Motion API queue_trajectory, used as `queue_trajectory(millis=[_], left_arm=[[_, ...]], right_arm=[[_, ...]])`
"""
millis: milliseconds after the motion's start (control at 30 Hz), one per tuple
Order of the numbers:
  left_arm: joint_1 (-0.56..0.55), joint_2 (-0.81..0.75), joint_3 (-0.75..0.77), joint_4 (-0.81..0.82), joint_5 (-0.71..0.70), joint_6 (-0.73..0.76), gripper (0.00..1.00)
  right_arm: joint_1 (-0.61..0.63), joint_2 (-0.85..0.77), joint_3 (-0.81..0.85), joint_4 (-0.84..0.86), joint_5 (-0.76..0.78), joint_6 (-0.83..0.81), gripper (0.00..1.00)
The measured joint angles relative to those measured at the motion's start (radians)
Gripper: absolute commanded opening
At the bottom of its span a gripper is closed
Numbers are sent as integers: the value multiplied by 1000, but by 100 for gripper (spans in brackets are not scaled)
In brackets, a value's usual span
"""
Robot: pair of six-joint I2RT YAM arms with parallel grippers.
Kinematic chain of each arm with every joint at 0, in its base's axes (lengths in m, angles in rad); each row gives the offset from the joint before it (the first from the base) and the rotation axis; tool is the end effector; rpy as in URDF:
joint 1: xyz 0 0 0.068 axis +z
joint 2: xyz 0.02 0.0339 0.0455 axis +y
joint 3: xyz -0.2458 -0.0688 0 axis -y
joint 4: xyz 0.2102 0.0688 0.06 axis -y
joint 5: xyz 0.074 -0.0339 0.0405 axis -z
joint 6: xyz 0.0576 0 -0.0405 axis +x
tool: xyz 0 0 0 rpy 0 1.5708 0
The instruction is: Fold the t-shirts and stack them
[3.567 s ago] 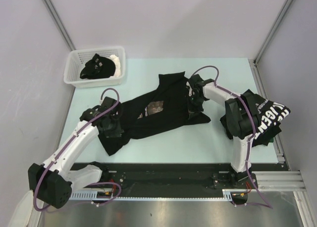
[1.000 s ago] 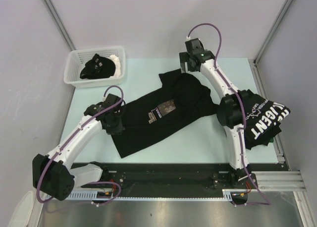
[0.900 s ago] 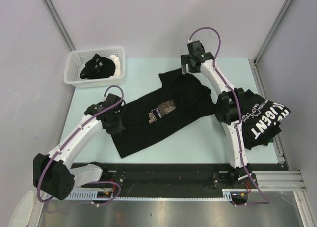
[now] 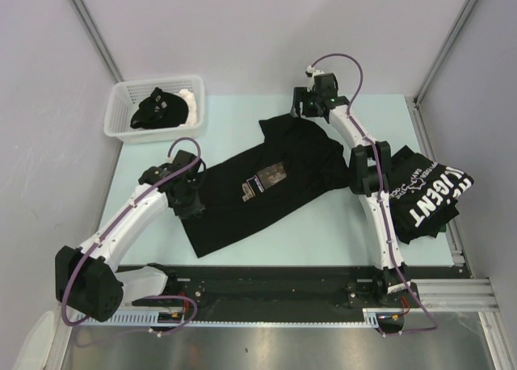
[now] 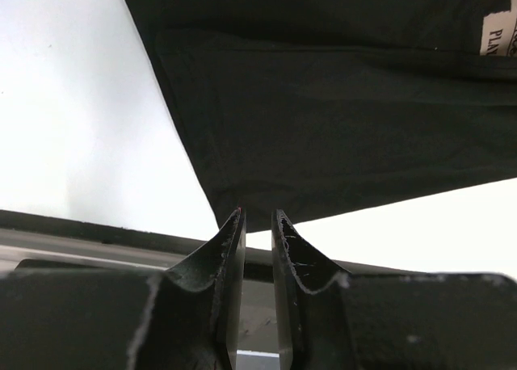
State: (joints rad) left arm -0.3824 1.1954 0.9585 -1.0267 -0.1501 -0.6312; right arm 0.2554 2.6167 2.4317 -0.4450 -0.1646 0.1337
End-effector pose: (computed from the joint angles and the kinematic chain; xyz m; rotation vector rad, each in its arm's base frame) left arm 0.1775 -0.0621 0.2264 -0.3799 2.7752 -0.0263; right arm 0.5356 0.1496 0.1799 -0.2277 2.2078 0.3974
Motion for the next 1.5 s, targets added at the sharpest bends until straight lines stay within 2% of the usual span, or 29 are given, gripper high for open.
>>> queue_trajectory(millis=[200, 433, 633, 733, 767, 800, 1100, 1233, 1333, 1367, 1500], left_arm=[[-2, -8, 0, -15, 0, -11, 24], [-16, -8, 0, -16, 2, -29, 24], [-23, -8, -1, -16, 4, -43, 24], [-24, -8, -1, -16, 4, -44, 24], [-24, -8, -1, -16, 4, -45, 24], [-24, -8, -1, -16, 4, -46, 24], [-28, 1, -4, -5, 3, -50, 24], [-28, 42, -8, 13, -19, -50, 26], [-29, 105, -3, 25, -61, -47, 40], [-29, 138, 5, 27, -79, -44, 50], [-18, 261, 70, 49, -143, -27, 63]], right_arm=[[-8, 15, 0, 35, -32, 12, 55], [-10, 28, 0, 62, -67, 21, 47], [-11, 34, 0, 72, -82, 26, 35], [-11, 38, 0, 80, -88, 27, 21], [-11, 39, 0, 82, -88, 28, 7], [-11, 39, 0, 84, -87, 29, 0], [-11, 39, -9, 99, -82, 30, 0], [-13, 20, -67, 109, -84, 26, 0], [-14, -13, -133, 108, -84, 18, 0], [-14, -19, -142, 108, -84, 14, 0], [-18, -45, -170, 108, -88, 2, 0]])
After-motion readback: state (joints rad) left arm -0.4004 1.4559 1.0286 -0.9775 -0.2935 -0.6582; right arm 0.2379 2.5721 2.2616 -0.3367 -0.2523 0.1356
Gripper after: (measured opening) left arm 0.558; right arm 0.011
